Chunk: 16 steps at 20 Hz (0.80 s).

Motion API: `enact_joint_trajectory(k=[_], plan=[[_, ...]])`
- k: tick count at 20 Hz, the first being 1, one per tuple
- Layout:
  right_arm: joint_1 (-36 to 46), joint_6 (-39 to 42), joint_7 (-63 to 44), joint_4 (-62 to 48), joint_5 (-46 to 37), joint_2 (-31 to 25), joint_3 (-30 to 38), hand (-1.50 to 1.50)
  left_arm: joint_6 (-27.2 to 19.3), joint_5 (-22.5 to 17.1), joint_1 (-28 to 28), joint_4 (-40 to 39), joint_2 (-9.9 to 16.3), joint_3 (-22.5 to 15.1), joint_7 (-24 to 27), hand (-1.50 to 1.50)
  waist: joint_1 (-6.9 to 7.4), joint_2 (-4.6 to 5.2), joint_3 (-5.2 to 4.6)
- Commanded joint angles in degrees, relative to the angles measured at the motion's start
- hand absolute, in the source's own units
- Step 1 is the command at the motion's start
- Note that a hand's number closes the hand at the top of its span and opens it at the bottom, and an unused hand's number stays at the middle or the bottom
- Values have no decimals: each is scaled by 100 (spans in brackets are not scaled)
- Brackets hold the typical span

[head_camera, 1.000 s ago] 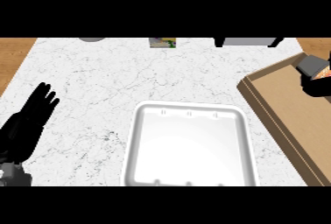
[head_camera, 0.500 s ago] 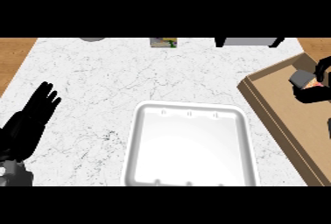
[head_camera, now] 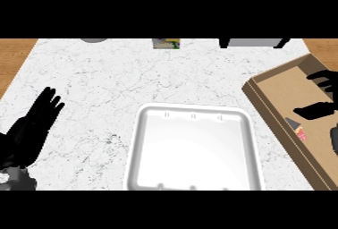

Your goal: Pick the cupcake from the tray and place it in the cardboard box

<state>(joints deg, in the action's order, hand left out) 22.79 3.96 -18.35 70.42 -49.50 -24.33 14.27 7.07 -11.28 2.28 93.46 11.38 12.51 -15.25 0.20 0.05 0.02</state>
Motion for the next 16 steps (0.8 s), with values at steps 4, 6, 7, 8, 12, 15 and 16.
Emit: enact_joint_trajectory(k=[4, 6, 7, 8, 12, 15, 16], plan=[[-67, -1042, 688, 478, 900, 461, 748, -150, 35, -9, -24, -130, -42, 30, 127, 0, -98, -20, 2], [168, -1206, 619, 425, 1298, 490, 1184, -150, -41, -11, 46, 137, -16, -8, -104, 0, -57, -23, 8], [3, -1273, 897, 501, 1574, 533, 1353, -150, 103, -23, -18, -182, 35, 71, 141, 0, -98, -14, 4], [105, -1481, 843, 521, 1588, 586, 1439, -150, -85, 12, 58, 131, 13, 13, -193, 0, -52, -20, 8], [-98, -1170, 867, 855, 2455, 474, 1982, -150, 60, 31, 20, -253, -7, 66, 195, 0, -95, -12, -3], [-685, -756, 908, 1239, 2985, 229, 2350, -150, -27, -47, 149, -59, 140, 212, -111, 0, -91, -17, -2], [-865, -653, 1167, 1011, 3169, -4, 2636, -150, -191, 147, -84, 351, -113, -83, -181, 0, -79, -19, 1]])
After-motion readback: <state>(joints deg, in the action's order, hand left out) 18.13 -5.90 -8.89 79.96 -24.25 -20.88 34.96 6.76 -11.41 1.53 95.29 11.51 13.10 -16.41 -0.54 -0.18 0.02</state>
